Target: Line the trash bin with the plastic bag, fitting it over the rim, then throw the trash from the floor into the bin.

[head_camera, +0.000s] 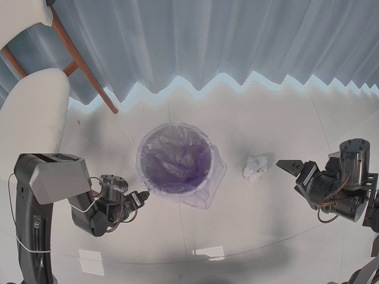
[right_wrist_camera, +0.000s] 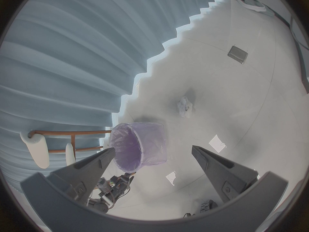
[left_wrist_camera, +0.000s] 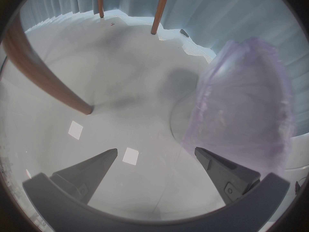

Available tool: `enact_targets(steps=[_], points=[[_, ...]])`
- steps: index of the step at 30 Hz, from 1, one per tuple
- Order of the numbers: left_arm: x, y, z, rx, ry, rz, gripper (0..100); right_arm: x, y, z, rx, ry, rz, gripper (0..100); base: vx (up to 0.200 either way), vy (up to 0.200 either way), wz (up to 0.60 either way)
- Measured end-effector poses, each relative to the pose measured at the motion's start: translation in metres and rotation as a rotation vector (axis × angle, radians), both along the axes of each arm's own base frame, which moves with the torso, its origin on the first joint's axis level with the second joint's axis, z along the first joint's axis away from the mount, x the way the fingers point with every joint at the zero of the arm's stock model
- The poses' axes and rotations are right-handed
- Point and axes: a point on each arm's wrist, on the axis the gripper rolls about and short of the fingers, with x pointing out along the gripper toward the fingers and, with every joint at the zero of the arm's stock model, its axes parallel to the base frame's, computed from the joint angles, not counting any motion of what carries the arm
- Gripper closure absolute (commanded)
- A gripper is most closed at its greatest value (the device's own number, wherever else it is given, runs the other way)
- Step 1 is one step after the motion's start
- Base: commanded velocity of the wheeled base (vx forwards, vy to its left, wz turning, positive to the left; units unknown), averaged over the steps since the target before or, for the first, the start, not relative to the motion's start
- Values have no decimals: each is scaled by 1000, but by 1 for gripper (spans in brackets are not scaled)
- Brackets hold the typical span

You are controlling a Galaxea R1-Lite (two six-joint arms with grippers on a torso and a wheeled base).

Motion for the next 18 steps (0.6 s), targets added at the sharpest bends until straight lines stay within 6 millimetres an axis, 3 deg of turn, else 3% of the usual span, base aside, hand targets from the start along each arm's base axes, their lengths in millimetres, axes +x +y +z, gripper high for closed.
enact_targets(steps=[7, 18], points=[[-61, 11, 38, -1, 50, -37, 0, 10, 7, -2, 0, 23, 8, 0, 0, 0, 0], [-134, 21, 117, -81, -123, -127, 0, 64, 53, -25, -25, 95, 80, 0, 0, 0, 0]])
